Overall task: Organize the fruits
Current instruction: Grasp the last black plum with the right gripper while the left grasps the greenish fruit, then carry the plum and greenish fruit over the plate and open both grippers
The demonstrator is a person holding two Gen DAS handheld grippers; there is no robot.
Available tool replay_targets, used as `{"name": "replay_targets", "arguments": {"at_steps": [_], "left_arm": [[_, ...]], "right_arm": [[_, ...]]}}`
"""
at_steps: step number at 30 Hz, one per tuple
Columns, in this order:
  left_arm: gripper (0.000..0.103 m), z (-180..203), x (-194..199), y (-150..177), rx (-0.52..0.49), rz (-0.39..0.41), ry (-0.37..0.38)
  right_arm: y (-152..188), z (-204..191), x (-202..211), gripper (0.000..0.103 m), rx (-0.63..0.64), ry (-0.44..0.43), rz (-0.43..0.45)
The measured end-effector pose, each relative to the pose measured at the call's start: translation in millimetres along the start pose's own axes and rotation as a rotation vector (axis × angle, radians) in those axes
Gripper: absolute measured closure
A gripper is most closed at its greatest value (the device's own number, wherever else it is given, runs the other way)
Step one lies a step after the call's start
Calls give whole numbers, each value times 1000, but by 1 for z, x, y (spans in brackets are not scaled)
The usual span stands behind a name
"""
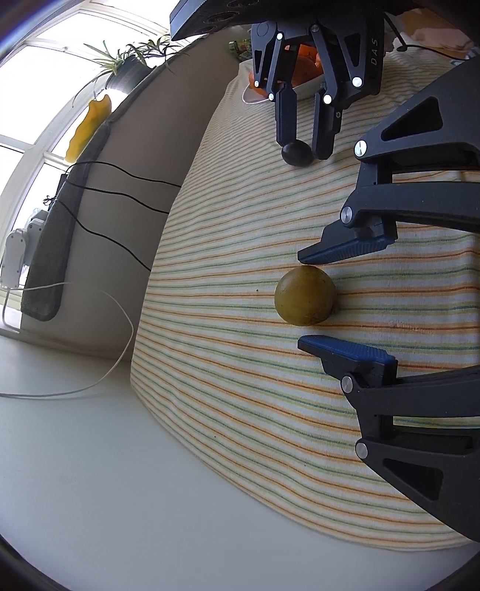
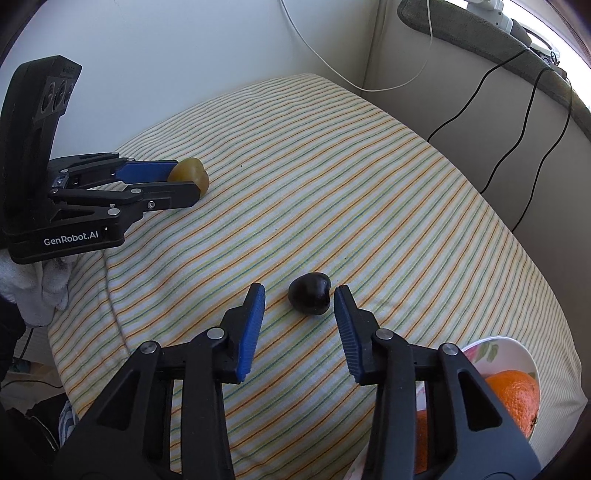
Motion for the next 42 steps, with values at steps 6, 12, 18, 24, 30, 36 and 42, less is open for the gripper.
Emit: {"name": "replay_targets", "arguments": {"at_steps": [6, 12, 18, 24, 30, 36, 42], "left_arm": [[74, 2, -1, -1, -16, 2, -5], [76, 1, -1, -2, -17, 10, -4], [76, 1, 4, -2, -10, 26, -9], [76, 7, 18, 0, 0, 50, 10], [76, 25, 30, 0, -23, 66, 27], [76, 47, 44, -3, -47, 89, 51], [76, 73, 50, -4, -79, 103, 82]], "right_arm": [[-2, 0, -8, 70, 2, 11, -7], [-1, 4, -7, 79, -14, 17, -2], [4, 0, 3, 80, -15, 11, 11], [8, -7, 21, 80, -6, 12, 48], [12, -9, 51, 80, -12, 9, 103], [18, 4, 84, 80, -36, 8, 155], [28, 27, 112, 80, -74, 24, 197]]}}
Point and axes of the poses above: each gripper's, at about its wrist camera, not at the fingertips, and x roughly against the way its jaws point, z to its right, y to its underside, the point moved 10 cm from there along -x, roughly the way its jaws point, and after that the axes turned 2 degrees about -x, right-handed, at the moved point
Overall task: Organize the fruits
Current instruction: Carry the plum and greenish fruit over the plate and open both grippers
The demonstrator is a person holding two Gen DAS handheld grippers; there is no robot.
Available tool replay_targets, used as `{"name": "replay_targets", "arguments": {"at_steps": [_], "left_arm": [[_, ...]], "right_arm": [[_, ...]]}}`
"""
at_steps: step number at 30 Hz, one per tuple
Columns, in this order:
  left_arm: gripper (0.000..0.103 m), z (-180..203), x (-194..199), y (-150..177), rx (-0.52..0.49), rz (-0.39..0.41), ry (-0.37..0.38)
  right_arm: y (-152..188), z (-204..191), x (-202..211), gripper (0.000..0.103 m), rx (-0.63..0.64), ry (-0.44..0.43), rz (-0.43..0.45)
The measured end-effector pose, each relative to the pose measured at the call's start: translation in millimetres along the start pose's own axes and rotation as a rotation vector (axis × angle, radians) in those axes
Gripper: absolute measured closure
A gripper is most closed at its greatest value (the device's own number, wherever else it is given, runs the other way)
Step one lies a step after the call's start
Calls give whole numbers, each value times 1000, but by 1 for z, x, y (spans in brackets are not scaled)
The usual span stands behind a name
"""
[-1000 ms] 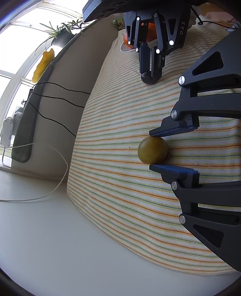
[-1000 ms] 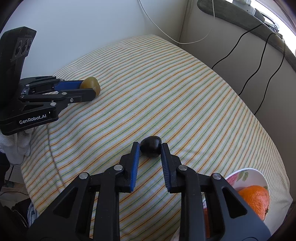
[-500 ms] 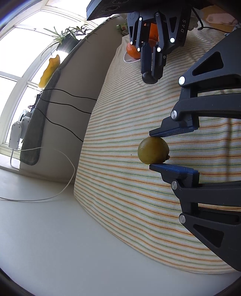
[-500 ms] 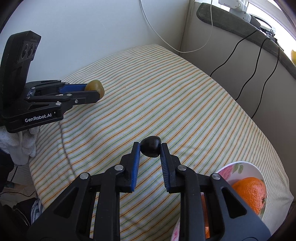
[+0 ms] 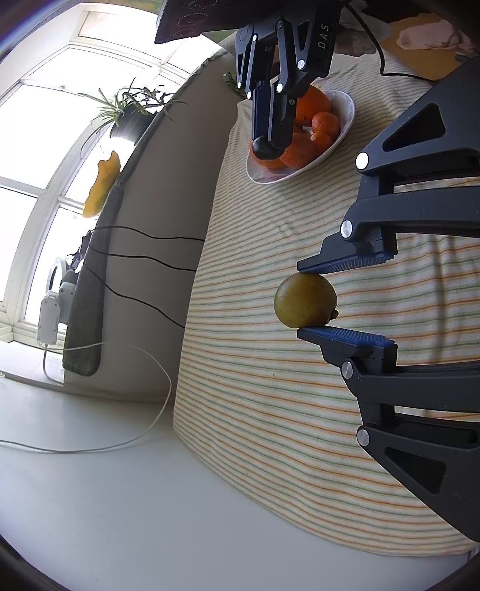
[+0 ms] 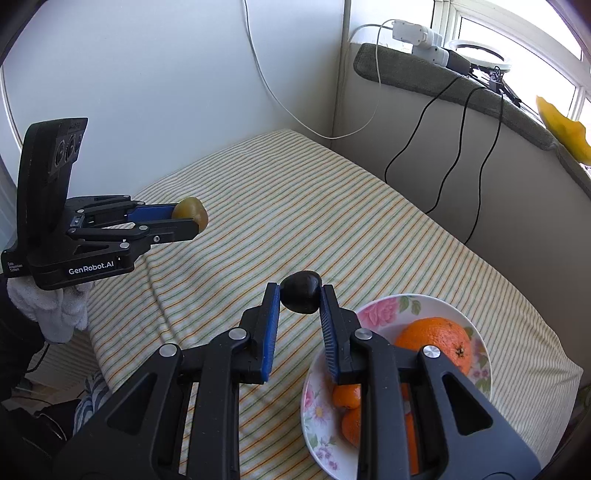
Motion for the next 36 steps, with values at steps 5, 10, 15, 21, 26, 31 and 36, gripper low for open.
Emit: {"name": "replay_targets", "arguments": {"at_steps": [5, 10, 15, 21, 26, 31, 36], "left_arm": [[76, 22, -5, -6, -21, 0, 28], [76, 45, -11, -6, -44, -5, 60], [76, 71, -20, -9, -64, -11, 94], [76, 105, -27, -9, -102, -18, 134], [76, 127, -30, -8, -129, -27, 159], [76, 145, -35, -6, -153, -38, 175], [76, 160, -40, -4, -174, -51, 191]], "right_arm": [[7, 26, 23, 80, -42, 26, 24], [15, 55, 35, 80, -83, 51, 34], [24, 80, 45, 80, -122, 68, 41], [33, 104, 51, 80, -158, 84, 47], [38, 125, 52, 80, -193, 87, 49], [44, 143, 48, 80, -225, 83, 43], [51, 154, 39, 80, -259, 60, 31]]}}
Point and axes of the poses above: each gripper's, at about its wrist camera, not at the fingertips, and x roughly against the way its jaws point, z to its right, y to its underside, the point moved 10 cm from there along -x, roughly the way its jaws point, and after that the axes turned 2 degrees about -x, right-handed, at the moved point
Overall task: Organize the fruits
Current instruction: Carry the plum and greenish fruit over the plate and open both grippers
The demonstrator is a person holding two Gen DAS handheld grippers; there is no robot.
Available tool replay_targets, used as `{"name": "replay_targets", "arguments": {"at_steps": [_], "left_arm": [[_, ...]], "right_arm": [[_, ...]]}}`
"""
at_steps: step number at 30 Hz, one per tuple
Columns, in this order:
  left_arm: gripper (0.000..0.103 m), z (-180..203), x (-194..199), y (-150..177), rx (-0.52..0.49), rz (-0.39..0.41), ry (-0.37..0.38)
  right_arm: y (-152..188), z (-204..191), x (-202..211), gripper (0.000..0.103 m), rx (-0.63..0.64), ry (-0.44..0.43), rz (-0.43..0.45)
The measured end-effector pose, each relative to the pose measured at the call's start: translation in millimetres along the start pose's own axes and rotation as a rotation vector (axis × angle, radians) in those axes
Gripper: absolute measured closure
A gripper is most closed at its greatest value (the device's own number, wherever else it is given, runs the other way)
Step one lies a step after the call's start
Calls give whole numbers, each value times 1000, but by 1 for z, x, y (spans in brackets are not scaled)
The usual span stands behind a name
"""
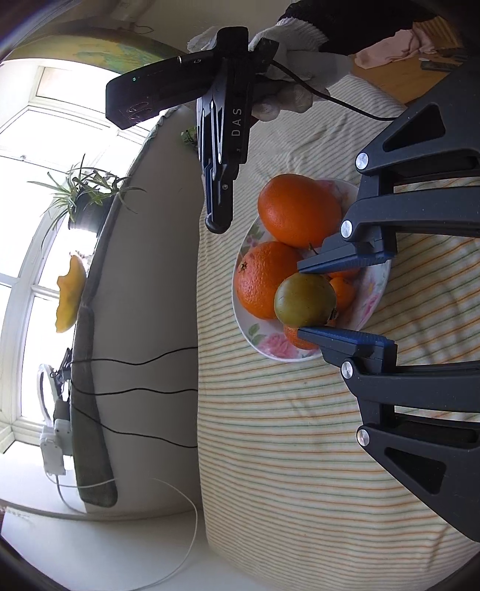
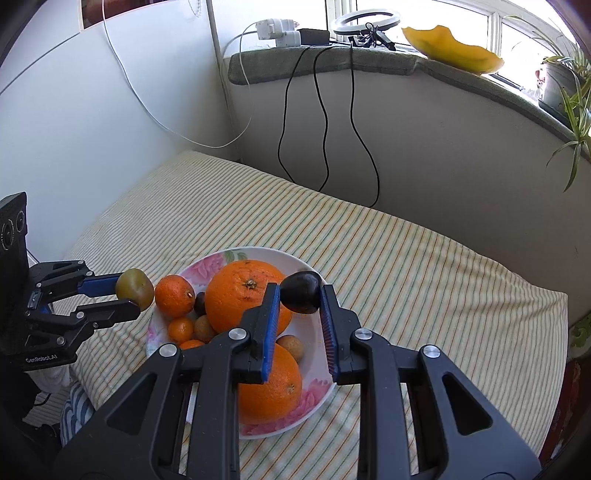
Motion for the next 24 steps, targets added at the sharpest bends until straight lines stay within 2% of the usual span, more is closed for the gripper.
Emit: {"name": "replay_targets", "arguments": {"at_steps": [9, 24], "left_arm": [[76, 14, -11, 1, -27, -23, 11], [75, 19, -12, -2, -41, -25, 13]], "right_arm": [[8, 4, -13, 80, -14, -21, -24], [8, -5, -13, 80, -8, -40, -25]]}}
Point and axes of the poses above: each gripper's, at about its wrist camera, not at the fingertips, and x roughly against the way its jaws point, z to its right, y to its underside, the point moved 10 cm from there along -x, roughly the way its jaws point, and after that the axes turned 2 degrees about -x, right-handed, at the moved point
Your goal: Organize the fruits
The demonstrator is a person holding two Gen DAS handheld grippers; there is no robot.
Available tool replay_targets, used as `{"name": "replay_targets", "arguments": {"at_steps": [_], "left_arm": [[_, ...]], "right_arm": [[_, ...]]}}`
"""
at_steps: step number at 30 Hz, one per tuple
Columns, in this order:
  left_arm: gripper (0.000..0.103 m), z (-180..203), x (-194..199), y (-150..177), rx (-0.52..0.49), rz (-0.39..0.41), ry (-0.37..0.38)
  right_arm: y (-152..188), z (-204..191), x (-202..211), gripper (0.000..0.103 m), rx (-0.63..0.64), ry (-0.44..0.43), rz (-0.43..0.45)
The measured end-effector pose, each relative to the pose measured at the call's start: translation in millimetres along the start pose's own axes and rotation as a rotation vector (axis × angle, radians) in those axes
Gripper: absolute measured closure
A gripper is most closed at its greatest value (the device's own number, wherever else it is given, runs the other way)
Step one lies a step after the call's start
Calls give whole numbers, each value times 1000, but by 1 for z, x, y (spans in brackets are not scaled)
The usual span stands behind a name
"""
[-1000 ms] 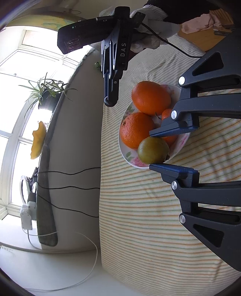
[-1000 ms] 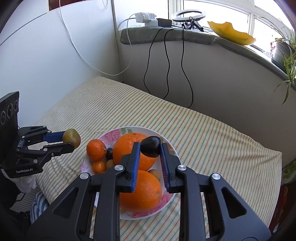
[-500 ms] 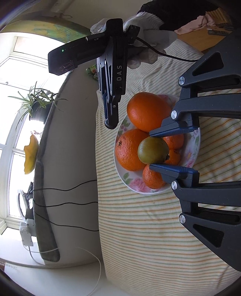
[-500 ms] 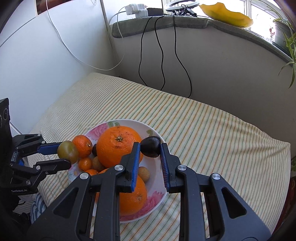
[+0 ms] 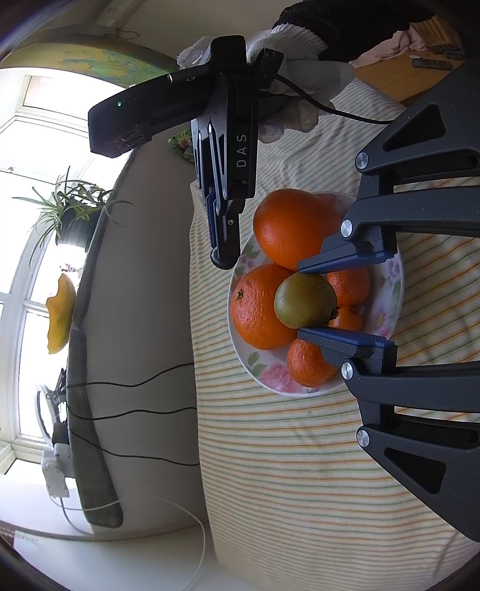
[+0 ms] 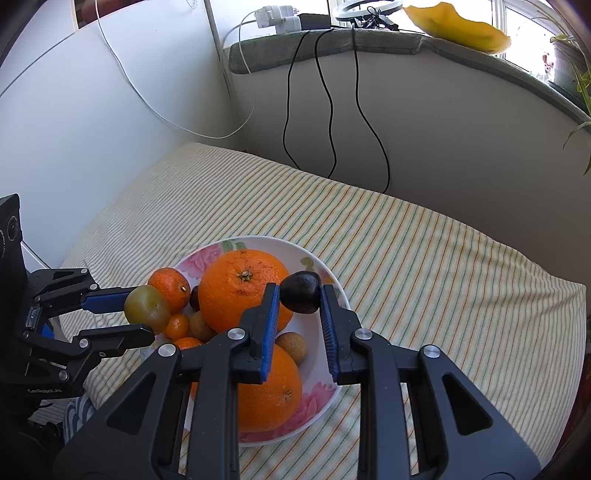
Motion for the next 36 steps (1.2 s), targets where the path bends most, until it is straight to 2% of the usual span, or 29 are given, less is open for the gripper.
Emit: {"name": "replay_targets", "arguments": {"at_steps": [4, 6, 8, 12, 14, 16, 17, 27, 30, 31, 36], "left_arm": [[75, -1, 1, -1, 4, 3, -3], [75, -1, 2, -1, 3, 4, -4], [74, -1, 2, -1, 0, 4, -7], [67, 0, 5, -2, -4, 14, -6], [63, 1, 7, -3, -10, 21, -12], [50, 1, 11, -5, -15, 32, -24], [50, 1, 12, -5, -17, 36, -26], [44, -2, 22, 0, -8, 37, -45], [43, -3, 26, 1, -4, 40, -55], [42, -4, 27, 1, -2, 42, -58], [41, -5, 36, 2, 0, 56, -75]], "right_arm": [[0, -2, 1, 79, 1, 1, 3], [0, -2, 2, 74, 1, 2, 6], [-1, -1, 5, 59, -1, 7, 17], [-3, -2, 11, 51, -2, 8, 37], [-4, -4, 14, 38, 2, 14, 46], [-4, -4, 18, 33, 2, 22, 58], [-4, -4, 21, 31, 0, 21, 64], [-2, -8, 37, 28, -24, 29, 87], [-2, -11, 46, 21, -28, 32, 105], [-2, -12, 50, 15, -30, 32, 117], [-1, -18, 67, 14, -36, 42, 158]]}}
Point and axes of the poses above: each gripper's, at about its wrist camera, not at the fingertips, and x roughly against the way its jaws point, z to its right, y to its underside, the point moved 10 cm from there along -x, roughly the way its jaws point, and after that the axes turned 2 degrees about -x, right-handed, at the moved point
